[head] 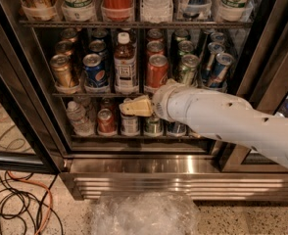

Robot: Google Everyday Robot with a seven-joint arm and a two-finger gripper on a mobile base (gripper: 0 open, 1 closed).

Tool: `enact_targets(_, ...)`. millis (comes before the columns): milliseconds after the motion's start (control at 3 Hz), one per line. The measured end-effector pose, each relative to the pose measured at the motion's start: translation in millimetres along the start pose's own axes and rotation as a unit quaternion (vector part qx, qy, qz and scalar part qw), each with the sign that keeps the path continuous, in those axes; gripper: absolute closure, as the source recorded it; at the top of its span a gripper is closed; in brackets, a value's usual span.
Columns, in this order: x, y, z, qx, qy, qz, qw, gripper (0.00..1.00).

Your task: Pick coke can from middle shelf of fridge

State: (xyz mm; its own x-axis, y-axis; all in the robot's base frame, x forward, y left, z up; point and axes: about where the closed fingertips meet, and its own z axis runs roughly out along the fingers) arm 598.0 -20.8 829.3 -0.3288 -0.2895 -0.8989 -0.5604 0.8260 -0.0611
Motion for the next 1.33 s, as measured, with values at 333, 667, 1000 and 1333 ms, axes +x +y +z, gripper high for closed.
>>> enact_targets(333,4.2,-11.7,7.7,0.013,-0.001,-0.012,0.9998,0.00)
enact_targets(667,-5.2,-27.6,22.3,0.029,-0.016,-0.030,0.9990,0.00)
enact_targets(1000,-24.8,-36.1,39.3,0.041,-0.041,-0.038,0.9976,0.00)
enact_targets(1333,-42.3,-45.3,52.3,0.057,-0.063,-0.038,0.9957,0.01)
